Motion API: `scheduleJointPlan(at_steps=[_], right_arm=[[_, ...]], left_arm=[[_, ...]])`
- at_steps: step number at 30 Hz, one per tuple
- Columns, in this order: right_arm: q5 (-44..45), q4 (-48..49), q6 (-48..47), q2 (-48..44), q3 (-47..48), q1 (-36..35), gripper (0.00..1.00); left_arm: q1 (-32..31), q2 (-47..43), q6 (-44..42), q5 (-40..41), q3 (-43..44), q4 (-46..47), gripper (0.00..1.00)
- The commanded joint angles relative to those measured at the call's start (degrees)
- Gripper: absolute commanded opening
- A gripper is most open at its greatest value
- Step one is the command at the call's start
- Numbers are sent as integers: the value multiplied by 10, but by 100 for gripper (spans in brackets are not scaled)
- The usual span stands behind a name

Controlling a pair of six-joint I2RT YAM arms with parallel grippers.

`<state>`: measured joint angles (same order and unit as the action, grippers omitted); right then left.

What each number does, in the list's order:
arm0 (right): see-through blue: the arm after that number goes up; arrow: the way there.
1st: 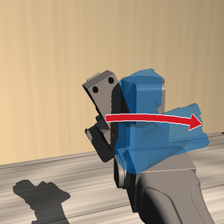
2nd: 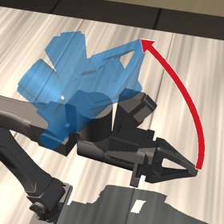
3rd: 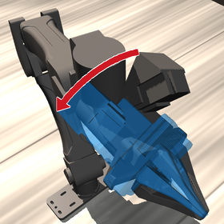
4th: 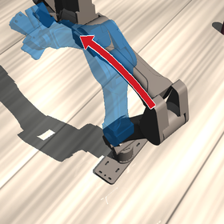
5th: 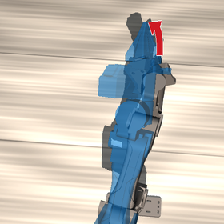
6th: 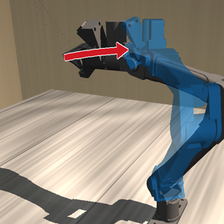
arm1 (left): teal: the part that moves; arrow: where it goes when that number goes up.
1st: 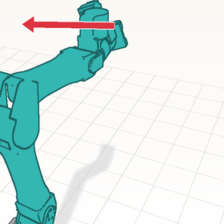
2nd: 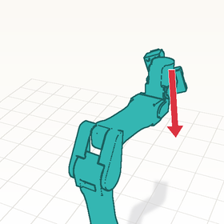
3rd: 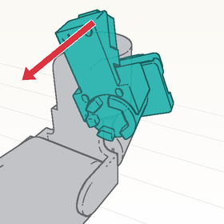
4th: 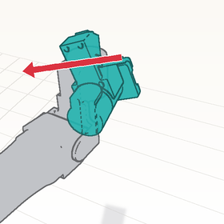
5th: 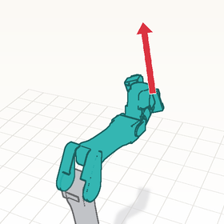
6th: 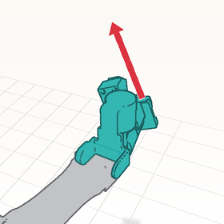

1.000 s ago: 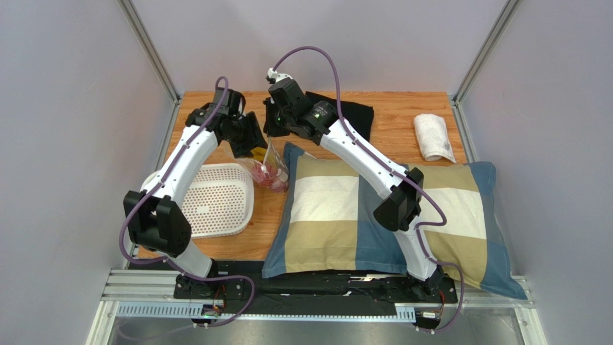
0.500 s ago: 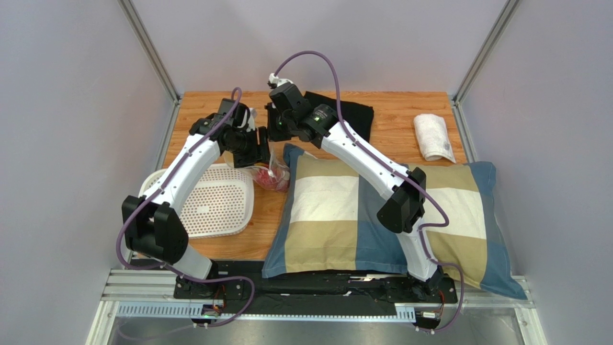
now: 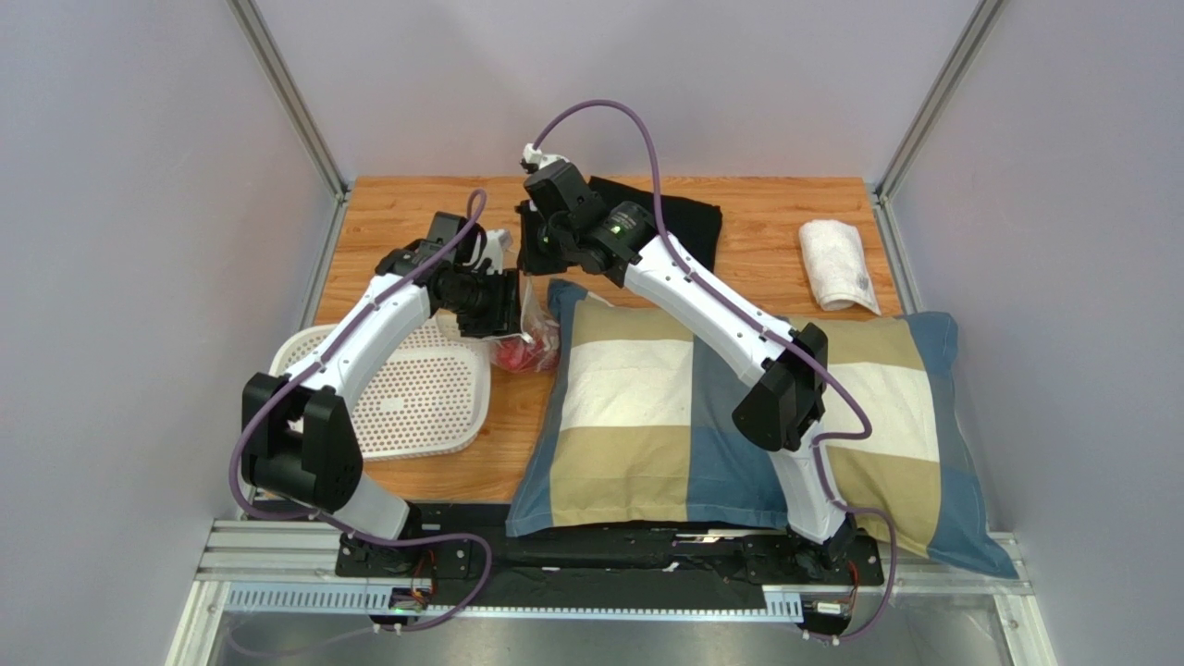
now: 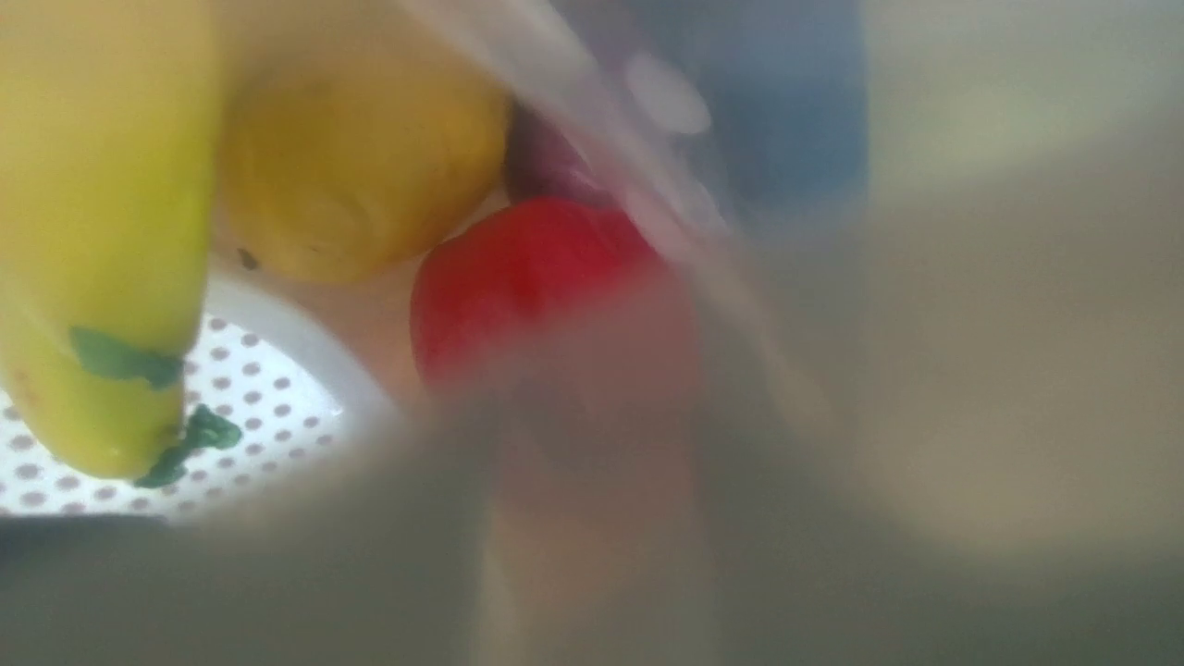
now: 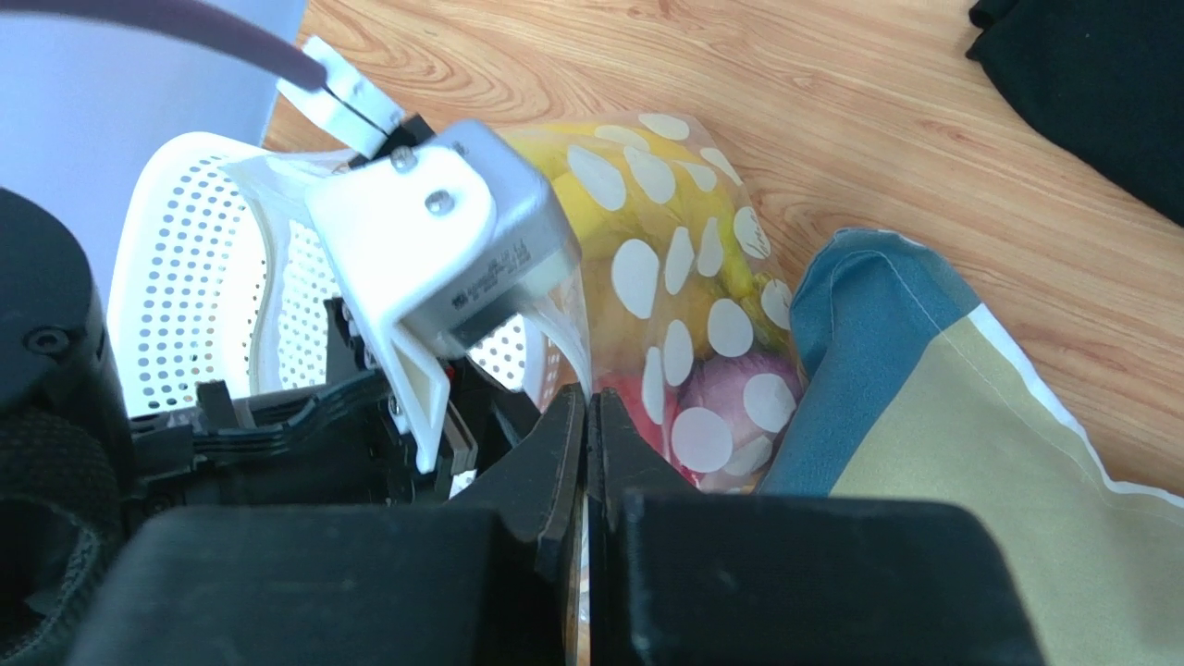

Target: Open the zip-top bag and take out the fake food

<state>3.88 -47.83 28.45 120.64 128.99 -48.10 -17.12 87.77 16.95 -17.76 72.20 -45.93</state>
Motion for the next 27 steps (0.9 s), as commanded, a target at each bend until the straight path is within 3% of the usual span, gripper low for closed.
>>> scheduleJointPlan(at_steps=[1,8,18,21,24,25,27], right_arm=[[-13,9,7,-24,38,1,0],[-26,8,15,-22,26,9,0],[-23,17,9,-33,-23,13,0],[-25,17,10,-35,-31,13,0],[-25,17,7,-37,-40,13,0],[-26,17,6,-38,-44,13,0],[-28,17,5,-41,-47,13,0]], left_arm=[[-2,-23,-48,-54,-14,37,66],[-2,1,-99,-28,-15,-6,82],[-2,59,-83,-32,-23,22,83],[-2,60,-73,-5,-30,44,70],[-1,48,-66,11,-29,55,50],[-1,38,-65,15,-26,58,31],[-1,25,-64,29,-18,53,17]])
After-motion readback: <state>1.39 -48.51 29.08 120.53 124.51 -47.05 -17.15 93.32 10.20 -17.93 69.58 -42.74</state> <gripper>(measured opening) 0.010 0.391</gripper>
